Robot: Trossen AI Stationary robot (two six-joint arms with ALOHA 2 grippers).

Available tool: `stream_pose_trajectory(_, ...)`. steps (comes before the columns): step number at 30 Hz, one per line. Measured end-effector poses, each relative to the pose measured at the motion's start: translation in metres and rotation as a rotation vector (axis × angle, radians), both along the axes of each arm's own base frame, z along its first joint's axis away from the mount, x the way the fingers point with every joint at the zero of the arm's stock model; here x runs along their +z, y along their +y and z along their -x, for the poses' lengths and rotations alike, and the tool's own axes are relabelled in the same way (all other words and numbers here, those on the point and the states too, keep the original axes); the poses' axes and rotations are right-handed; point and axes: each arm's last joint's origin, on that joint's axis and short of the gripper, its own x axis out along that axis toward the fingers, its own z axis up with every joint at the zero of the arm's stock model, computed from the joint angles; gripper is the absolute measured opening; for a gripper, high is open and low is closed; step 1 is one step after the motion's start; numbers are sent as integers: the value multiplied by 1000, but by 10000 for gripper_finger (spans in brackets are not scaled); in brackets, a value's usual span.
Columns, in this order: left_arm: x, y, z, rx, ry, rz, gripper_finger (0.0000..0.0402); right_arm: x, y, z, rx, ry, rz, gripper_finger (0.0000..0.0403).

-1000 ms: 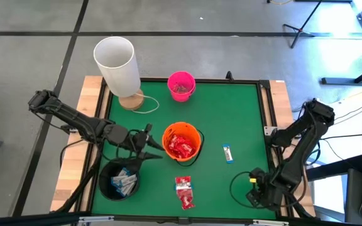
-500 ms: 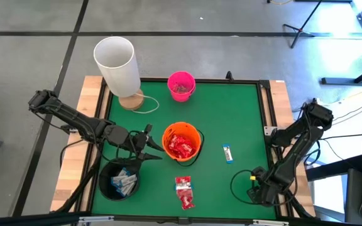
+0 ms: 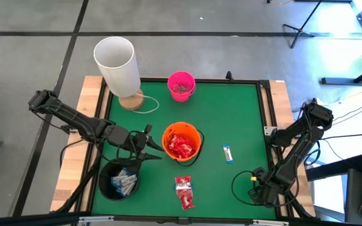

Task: Sort candy
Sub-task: Put the orange gummy into the pink bucket

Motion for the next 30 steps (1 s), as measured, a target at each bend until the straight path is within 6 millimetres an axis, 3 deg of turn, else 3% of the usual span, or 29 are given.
stream_pose_trajectory(12, -2, 0, 0, 6, 18, -8, 135, 0, 1, -1, 19, -24, -15, 199)
stream_pose_trajectory(24, -1, 1, 0, 18, 14, -9, 135, 12, -10, -39, 163, -212, -48, 200)
stream_pose_trajectory(30, -1, 1, 0, 19, 14, -7, 135, 9, -10, -38, 167, -173, -44, 200)
